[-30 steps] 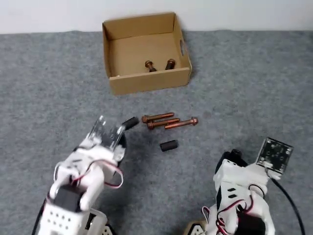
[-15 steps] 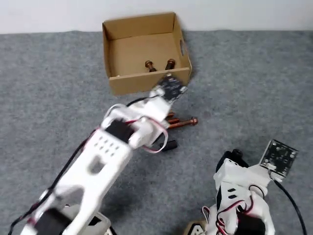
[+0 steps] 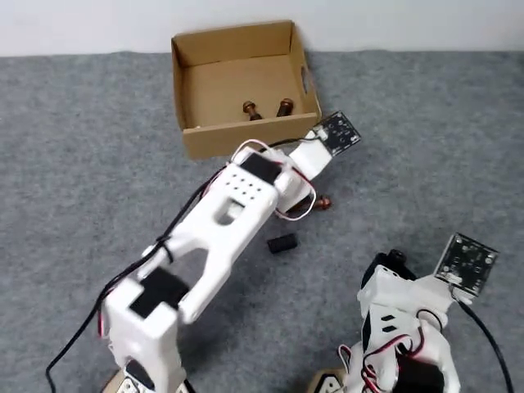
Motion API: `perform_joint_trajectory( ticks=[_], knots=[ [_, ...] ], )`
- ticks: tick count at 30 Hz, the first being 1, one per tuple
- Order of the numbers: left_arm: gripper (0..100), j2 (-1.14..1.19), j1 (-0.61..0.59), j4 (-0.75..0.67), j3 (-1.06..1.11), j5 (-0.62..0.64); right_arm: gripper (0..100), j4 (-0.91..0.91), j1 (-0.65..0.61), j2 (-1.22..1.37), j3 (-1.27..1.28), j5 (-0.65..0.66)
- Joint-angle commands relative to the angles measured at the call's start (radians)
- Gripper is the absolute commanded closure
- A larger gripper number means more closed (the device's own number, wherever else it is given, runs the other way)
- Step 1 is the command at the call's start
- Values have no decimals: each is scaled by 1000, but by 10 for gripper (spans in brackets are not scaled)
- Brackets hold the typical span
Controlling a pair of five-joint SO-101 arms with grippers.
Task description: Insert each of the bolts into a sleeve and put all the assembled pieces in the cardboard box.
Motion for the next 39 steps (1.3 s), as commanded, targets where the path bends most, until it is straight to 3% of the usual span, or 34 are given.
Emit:
perform_joint_trajectory(
  ticks=[1, 8, 20, 25, 29, 36, 39],
  knots=[
    [844, 71, 9, 74, -165, -5, 991, -15, 8, -4, -6, -12],
    [842, 310, 11, 175, -467, -8, 991, -15, 4, -4, -6, -12],
    [841, 764, 60, 508, -1109, -9, 991, -15, 4, -4, -6, -12],
    [844, 896, 86, 585, -1325, -9, 991, -15, 4, -4, -6, -12],
    [848, 928, 86, 617, -1383, -9, 991, -15, 4, -4, -6, -12],
    [991, 928, 92, 652, -1385, -55, 991, -15, 4, -4, -6, -12],
    [995, 928, 112, 661, -1385, -55, 991, -15, 2, -4, -6, -12]
  ],
)
